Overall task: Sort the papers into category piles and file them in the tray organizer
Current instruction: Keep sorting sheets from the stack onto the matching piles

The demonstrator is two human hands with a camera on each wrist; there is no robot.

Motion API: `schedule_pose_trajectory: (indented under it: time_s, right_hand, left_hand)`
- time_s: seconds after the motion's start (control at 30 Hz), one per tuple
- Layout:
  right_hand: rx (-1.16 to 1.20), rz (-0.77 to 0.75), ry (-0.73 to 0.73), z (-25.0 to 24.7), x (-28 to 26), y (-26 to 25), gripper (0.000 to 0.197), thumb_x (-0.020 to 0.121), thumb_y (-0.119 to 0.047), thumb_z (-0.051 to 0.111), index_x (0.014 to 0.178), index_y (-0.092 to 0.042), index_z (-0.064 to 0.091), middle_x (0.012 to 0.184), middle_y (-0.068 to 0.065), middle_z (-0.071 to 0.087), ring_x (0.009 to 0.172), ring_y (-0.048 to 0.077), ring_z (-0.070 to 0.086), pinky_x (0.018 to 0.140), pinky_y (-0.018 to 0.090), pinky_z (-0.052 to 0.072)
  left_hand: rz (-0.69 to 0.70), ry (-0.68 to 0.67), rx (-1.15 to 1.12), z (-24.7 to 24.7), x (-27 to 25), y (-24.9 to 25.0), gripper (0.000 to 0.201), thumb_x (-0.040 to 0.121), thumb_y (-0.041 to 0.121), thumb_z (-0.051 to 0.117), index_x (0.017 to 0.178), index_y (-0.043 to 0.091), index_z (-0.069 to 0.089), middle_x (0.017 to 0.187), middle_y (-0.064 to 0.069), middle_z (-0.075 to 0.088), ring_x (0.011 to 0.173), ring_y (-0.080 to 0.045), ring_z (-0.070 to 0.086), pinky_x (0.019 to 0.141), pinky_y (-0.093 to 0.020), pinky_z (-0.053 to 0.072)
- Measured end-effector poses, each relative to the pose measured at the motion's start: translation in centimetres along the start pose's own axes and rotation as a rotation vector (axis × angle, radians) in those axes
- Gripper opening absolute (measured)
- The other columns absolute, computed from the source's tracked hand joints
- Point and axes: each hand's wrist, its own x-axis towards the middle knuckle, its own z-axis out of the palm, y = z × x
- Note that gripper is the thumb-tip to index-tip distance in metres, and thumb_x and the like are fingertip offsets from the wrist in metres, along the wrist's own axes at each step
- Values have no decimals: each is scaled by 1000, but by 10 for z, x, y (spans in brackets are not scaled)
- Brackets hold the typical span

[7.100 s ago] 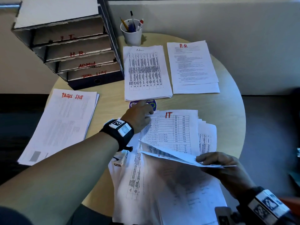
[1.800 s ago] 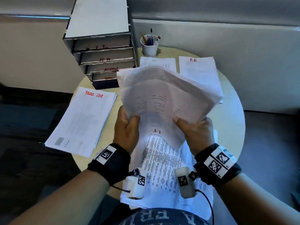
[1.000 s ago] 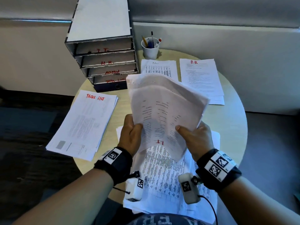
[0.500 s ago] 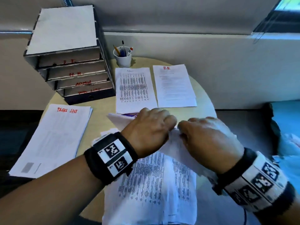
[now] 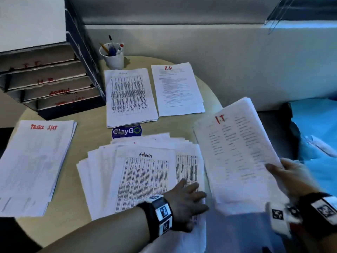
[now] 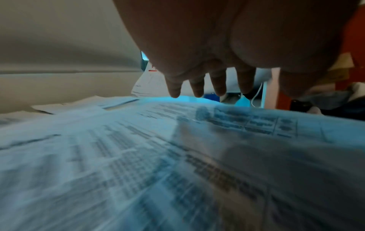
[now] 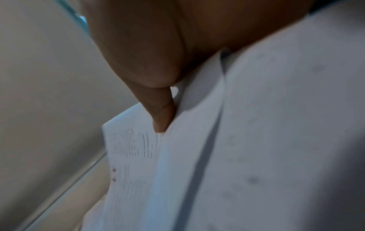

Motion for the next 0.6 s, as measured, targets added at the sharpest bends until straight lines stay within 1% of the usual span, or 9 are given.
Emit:
schedule_pose_trajectory:
  time_s: [0.07,0.1,0.13,0.23,0.37,0.43,0.47,0.53,0.6]
  right_hand:
    - [83,51,0,6,22,41,49,61,-58,79,95,-23,73,86,8,76,71,26,70,71,37,57]
    - [103,53,24,10,34,60,65,50,-70,77,99,-28,72,87,3,77,75,26,72,77,43,58]
    - [103,64,31,14,42,70,64,51,-70,78,100,-29,71,86,0,76,77,26,72,80,46,59]
    - [111,95,57,24,33,42,15,84,-30,72,95,-20,72,77,-5,75,76,24,70,74,37,57]
    - [118,82,21,34,31,26,7,91,-12,64,95,-10,69,77,0,68,64,17,60,52,19,46]
    - [122,87,-33,46,29,24,5,92,-8,63,95,-7,67,77,3,67,62,17,58,47,13,45]
    - [118,90,-69,55,29,24,7,92,-8,63,97,-6,68,79,5,68,64,20,61,51,14,47]
    - [93,103,-135,75,28,26,13,91,-11,65,103,-9,69,87,7,72,73,25,67,67,24,52]
    - [98,108,-183,96,27,29,12,90,-12,66,102,-12,69,86,5,72,73,23,68,68,27,53]
  left_hand:
    - [-4,-64,-9,-2,21,4,66,79,53,62,139,33,44,144,-6,39,140,-36,25,106,-70,21]
    - [-20,-65,-22,-4,30,5,60,81,51,59,137,34,47,142,-5,39,140,-36,22,105,-72,20]
    - [-41,-60,-31,-7,36,6,53,82,48,57,134,35,49,142,-3,37,141,-35,20,102,-74,20]
    - [-105,-70,-48,-2,36,4,47,79,47,58,124,37,52,138,-1,35,138,-33,21,97,-75,20]
    - [-147,-52,-35,14,12,-7,35,68,46,59,100,32,56,122,-1,43,133,-34,34,91,-72,32]
    - [-188,-56,-11,23,-3,-12,36,62,46,57,95,32,56,120,0,46,132,-34,39,89,-69,36]
    - [-205,-62,-4,27,-9,-15,38,60,48,57,95,33,56,121,0,47,133,-34,39,88,-68,37]
    - [-230,-84,-24,34,-20,-19,44,58,50,57,99,36,56,127,-1,46,136,-36,38,88,-69,38]
    - [-252,-77,-68,39,-30,-22,49,60,50,56,107,36,53,136,-3,41,142,-38,29,92,-72,33]
